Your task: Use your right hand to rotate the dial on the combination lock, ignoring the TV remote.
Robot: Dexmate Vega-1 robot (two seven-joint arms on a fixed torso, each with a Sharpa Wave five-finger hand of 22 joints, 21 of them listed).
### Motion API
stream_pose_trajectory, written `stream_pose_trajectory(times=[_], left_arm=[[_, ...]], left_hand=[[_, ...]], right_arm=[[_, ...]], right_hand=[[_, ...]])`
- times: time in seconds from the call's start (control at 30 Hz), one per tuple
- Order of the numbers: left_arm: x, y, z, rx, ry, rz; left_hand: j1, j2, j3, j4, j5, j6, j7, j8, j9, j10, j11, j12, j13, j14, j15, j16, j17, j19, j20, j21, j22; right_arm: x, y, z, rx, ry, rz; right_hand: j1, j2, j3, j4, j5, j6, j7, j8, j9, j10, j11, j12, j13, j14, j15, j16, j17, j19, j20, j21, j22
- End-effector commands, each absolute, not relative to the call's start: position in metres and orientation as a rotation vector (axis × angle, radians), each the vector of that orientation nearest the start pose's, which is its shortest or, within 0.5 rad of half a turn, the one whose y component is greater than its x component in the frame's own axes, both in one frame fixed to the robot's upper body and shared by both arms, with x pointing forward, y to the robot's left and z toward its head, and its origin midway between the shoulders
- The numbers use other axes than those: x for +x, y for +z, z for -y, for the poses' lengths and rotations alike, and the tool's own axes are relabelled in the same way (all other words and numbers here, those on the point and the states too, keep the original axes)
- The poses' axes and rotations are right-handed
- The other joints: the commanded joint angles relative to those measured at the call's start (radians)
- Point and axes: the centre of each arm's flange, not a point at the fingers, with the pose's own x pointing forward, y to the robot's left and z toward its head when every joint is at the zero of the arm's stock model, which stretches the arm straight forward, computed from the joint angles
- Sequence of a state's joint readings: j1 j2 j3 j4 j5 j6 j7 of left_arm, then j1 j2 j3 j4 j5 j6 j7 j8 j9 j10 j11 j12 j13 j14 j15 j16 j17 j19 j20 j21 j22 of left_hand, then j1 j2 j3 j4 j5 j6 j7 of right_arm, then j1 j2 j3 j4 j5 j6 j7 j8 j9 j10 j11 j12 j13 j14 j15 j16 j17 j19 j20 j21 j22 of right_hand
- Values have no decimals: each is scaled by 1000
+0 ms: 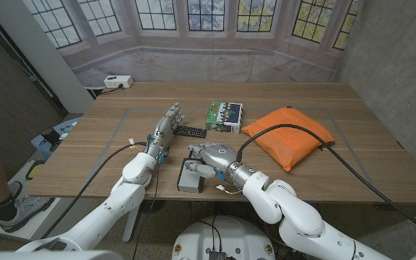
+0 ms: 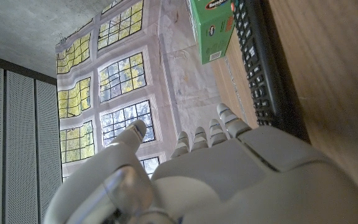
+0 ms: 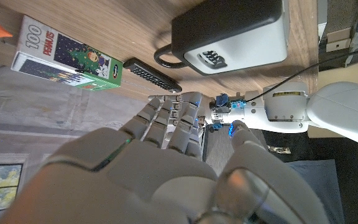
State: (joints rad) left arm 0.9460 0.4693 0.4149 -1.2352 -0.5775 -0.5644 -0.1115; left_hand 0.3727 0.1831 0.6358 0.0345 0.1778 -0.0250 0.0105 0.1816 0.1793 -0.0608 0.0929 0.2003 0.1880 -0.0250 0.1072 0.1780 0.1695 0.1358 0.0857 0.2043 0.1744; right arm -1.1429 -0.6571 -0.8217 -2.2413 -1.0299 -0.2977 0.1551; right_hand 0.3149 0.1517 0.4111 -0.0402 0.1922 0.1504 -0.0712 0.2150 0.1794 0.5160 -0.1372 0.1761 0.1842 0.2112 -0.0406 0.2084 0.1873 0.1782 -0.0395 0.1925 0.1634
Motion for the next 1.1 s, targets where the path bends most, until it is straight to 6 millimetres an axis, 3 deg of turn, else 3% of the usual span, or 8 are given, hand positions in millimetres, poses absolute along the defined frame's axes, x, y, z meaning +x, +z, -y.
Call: stream_pose_trajectory(times=[0.03, 0.3, 0.77, 1.1], left_arm=[[626, -92, -261, 14, -306, 691], [626, -90, -263, 22, -305, 687], [630, -82, -268, 27, -315, 675], [635, -76, -271, 28, -318, 654]], left_hand=[[13, 5, 5, 0, 3, 7, 4, 6, 2, 2, 1, 8, 5, 4, 5, 4, 4, 9, 4, -2, 4], [13, 5, 5, 0, 3, 14, 10, 9, 2, 2, 2, 8, 5, 3, 4, 4, 4, 9, 4, -2, 4], [14, 5, 5, 0, 3, 21, 11, 10, 2, 2, 3, 8, 5, 3, 5, 4, 4, 8, 4, -2, 4], [14, 6, 4, 0, 3, 21, 10, 9, 2, 2, 2, 8, 5, 3, 4, 4, 4, 8, 5, -2, 4]], right_arm=[[430, -116, 27, -1504, 309, 823], [435, -112, 24, -1523, 282, 825], [449, -90, 23, -1462, 230, 812], [467, -61, 43, -1378, 150, 769]], right_hand=[[14, 0, -4, -7, -5, 8, -11, 0, 5, -43, 21, -9, 6, 2, -72, 2, 5, 6, -71, -2, 1], [12, -1, -8, -11, -7, 17, -19, -3, 6, -82, 32, -5, 9, 27, -70, 11, 6, 18, -69, -1, 1], [7, -6, -15, -14, -8, 9, -25, -10, 7, -118, 41, -2, 11, 3, -49, 2, 9, 11, -66, -6, 1], [-1, -7, -22, -13, -9, 7, -27, -13, 8, -134, 53, 1, 11, -12, -41, -1, 12, -1, -57, -10, 2]])
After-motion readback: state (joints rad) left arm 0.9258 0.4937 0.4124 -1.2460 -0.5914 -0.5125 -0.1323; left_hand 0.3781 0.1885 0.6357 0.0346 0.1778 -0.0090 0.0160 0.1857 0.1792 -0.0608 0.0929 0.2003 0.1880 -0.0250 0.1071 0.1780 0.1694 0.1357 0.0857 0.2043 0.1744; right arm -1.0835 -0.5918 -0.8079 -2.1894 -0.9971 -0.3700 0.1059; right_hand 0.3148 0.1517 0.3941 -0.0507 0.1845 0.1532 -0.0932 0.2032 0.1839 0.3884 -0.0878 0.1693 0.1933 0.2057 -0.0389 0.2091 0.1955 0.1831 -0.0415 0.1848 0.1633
